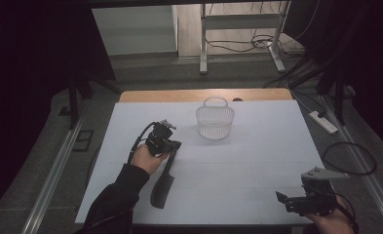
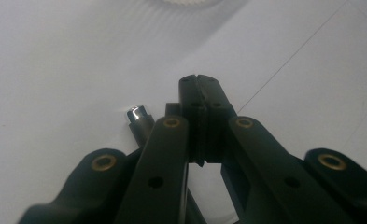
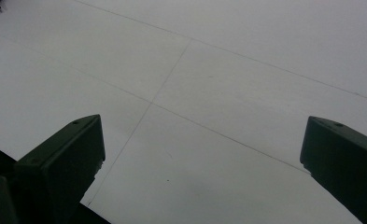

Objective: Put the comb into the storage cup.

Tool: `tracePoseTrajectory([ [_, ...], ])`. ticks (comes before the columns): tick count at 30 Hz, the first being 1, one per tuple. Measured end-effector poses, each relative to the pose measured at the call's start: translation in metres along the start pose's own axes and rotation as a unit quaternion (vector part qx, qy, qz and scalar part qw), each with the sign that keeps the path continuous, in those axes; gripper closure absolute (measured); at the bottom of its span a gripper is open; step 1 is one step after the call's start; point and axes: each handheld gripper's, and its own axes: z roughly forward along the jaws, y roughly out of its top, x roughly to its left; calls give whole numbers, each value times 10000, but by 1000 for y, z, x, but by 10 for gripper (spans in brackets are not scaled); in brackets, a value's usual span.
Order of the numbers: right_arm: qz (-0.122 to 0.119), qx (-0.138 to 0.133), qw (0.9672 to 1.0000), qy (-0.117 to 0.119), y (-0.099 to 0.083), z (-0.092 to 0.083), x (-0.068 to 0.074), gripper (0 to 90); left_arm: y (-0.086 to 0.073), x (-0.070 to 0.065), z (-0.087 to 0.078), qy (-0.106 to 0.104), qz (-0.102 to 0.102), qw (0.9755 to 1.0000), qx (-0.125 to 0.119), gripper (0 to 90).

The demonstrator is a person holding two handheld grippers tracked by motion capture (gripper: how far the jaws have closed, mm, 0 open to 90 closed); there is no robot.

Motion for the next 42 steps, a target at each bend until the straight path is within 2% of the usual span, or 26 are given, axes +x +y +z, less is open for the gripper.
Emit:
tracePoseTrajectory([
  [2,3,2,10000,1,0,0,0,2,-1,0,4,51,45,10000,73,889],
  [18,-1,1,10000,-10,0,0,0,6,-13,-3,32,51,77,9986,524,889],
  [26,-12,16,10000,-7,0,0,0,8,-13,-1,38,95,53,9982,582,888],
  [42,-13,50,10000,-15,0,1,0,9,-6,14,47,419,7,9969,672,889],
])
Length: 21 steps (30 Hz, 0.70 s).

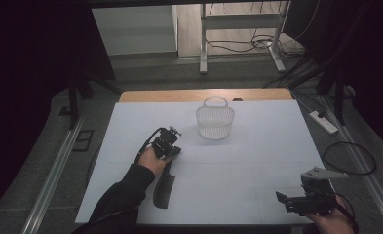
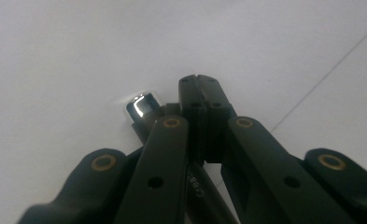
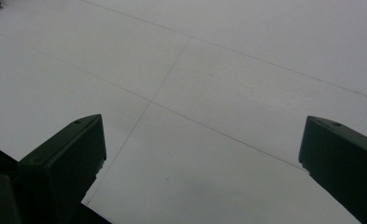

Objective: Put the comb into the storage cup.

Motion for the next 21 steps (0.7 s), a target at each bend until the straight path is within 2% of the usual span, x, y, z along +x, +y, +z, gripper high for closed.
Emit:
tracePoseTrajectory([
  [8,0,-7,10000,3,0,0,0,11,-6,14,-2,142,-155,9998,51,889],
  [21,-26,-13,10000,0,0,0,1,12,-24,33,-13,202,-398,9989,106,889],
])
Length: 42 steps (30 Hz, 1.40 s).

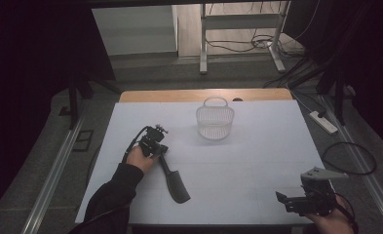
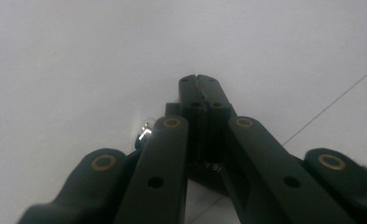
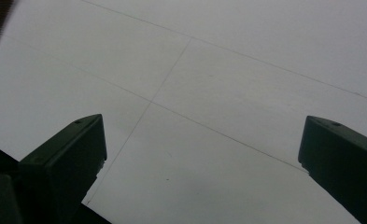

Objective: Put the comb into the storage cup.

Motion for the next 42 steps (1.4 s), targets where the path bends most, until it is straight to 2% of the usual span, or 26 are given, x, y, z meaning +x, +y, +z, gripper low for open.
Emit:
tracePoseTrajectory([
  [9,-7,-5,10000,3,0,0,0,12,-12,13,-7,-67,-182,9998,72,889],
  [16,-6,-6,10000,1,0,0,0,13,-28,22,-13,-118,-338,9993,126,889],
  [20,-15,-8,10000,1,0,0,0,14,-38,25,-16,-224,-441,9987,138,889],
  [42,-39,-10,10000,10,1,0,1,15,-73,5,-33,-250,-398,9981,393,889],
])
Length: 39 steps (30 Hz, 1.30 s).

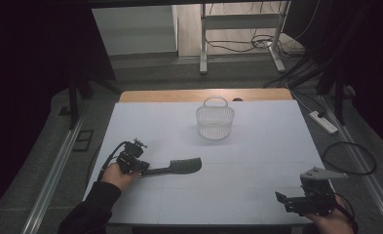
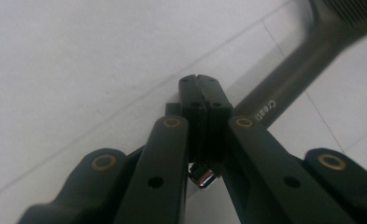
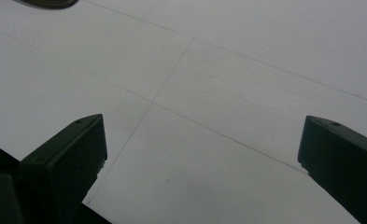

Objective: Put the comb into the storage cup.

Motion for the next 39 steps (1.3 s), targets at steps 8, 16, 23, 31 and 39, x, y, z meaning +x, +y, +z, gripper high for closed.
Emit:
tracePoseTrajectory([
  [8,-4,9,10000,-4,0,0,0,15,-11,-12,-5,-58,24,9999,87,889],
  [16,-22,14,10000,-8,1,1,1,15,-16,-23,-5,-64,15,9998,211,889],
  [23,-34,16,10000,-5,1,1,1,15,-18,-35,-5,-84,89,9995,279,889],
  [31,-59,20,10000,-4,1,1,1,16,-19,-50,-5,-127,153,9992,346,889],
  [39,-57,22,10000,-1,2,2,1,16,-21,-47,-11,-120,-17,9998,163,888],
])
